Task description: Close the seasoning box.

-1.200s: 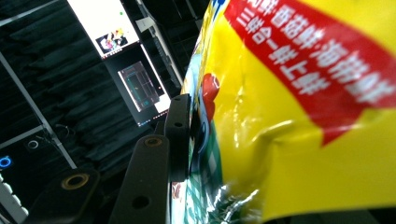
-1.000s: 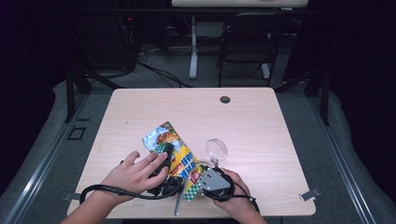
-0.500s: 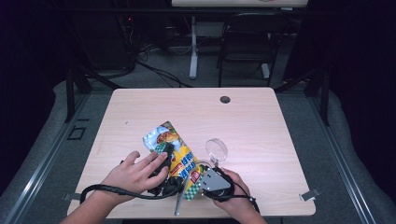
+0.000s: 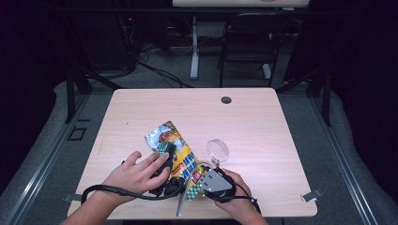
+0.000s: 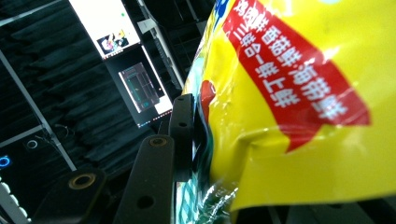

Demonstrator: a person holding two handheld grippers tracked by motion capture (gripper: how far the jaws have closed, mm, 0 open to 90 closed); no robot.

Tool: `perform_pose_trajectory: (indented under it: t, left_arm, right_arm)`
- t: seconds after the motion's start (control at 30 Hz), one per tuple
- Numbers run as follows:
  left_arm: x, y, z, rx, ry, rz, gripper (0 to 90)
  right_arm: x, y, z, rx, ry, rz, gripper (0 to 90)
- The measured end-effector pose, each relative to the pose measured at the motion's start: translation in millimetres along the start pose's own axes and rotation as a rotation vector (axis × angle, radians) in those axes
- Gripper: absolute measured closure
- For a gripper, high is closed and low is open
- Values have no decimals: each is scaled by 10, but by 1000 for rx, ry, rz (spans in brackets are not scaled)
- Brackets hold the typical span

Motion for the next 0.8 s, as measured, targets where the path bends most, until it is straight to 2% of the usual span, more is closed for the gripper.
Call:
perform_pose_trajectory:
  t: [0.07,0.1,0.2,0.8]
  left_arm:
    - [-1,2,-3,-3,-2,-2,718]
    - [-5,5,-4,-2,-8,13,718]
    - [12,6,-14,-8,4,-10,718]
    - [8,-1,-19,-8,-2,4,729]
  right_arm:
    - [1,2,0,1,-1,0,717]
    - [1,2,1,3,-3,1,718]
    - [1,3,2,5,-6,1,718]
    - [6,2,-1,1,-13,2,718]
Point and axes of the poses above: each handheld gripper's, and its own axes: y roughly forward along the jaws, z roughly out of its underside, x roughly to its left, the point moved 3 cm from there along y, roughly forward along the jaws, and after that the axes turned 9 degrees about x, right-handed, at the moved point
